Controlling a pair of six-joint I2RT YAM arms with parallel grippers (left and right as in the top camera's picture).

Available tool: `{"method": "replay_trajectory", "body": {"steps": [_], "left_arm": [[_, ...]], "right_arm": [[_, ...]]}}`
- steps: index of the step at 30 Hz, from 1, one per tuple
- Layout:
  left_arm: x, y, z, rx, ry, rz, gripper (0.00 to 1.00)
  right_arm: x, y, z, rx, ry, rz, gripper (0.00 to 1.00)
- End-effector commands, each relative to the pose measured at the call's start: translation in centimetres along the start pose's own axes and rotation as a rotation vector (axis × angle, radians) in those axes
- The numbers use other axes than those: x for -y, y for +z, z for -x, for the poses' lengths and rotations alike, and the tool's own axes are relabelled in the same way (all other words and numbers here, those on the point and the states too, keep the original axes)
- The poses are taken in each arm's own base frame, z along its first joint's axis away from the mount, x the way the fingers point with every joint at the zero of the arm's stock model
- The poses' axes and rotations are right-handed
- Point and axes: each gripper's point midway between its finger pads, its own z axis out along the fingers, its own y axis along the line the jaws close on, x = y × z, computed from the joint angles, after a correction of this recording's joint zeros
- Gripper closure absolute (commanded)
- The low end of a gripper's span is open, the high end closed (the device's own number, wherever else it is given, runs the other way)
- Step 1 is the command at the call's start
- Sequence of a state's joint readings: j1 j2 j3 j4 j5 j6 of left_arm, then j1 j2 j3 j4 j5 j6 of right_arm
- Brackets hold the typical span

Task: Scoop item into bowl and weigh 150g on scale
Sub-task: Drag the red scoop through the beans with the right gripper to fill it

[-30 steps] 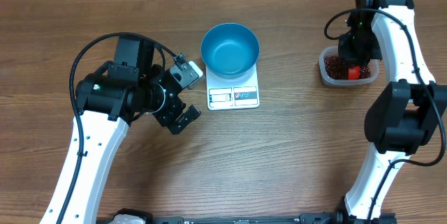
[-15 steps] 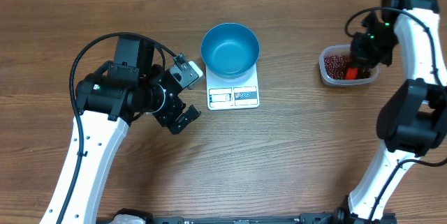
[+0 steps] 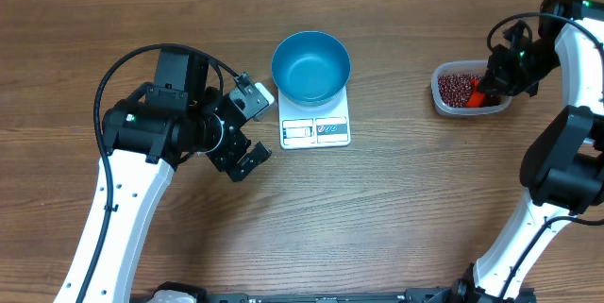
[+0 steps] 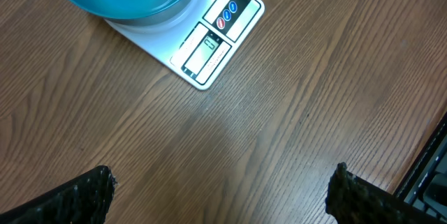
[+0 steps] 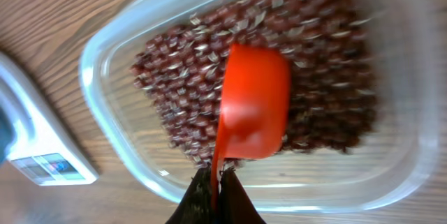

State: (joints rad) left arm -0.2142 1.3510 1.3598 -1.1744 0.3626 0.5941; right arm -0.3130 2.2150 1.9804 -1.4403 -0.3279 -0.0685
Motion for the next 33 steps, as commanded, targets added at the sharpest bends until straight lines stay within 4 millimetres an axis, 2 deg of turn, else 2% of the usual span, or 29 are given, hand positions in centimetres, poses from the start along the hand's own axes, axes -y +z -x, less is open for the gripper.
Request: {"method": "replay_trajectory", "body": {"steps": [1,15,25,33], "left_arm": [[-0.1,-0.4,0.0,0.013,-0.017,0.012,0.0],[-0.1,-0.4,0.0,0.013,-0.017,0.011,0.0],[-0.1,-0.4,0.0,0.013,-0.017,0.011,0.0],[-0.1,-0.4,0.0,0.013,-0.017,0.011,0.0]], "right_arm": [[0.2,2.3,-1.1,-0.062,-0.006,0.031,0.96],[-0.8,2.5,-0.8,-0.049,-0.018,0.097,0.96],[1.4,1.7,-1.1,-0.051,0.033,0.104,0.96],[2.4,1.0,-1.2,-0.045,0.066,0.16,0.96]]}}
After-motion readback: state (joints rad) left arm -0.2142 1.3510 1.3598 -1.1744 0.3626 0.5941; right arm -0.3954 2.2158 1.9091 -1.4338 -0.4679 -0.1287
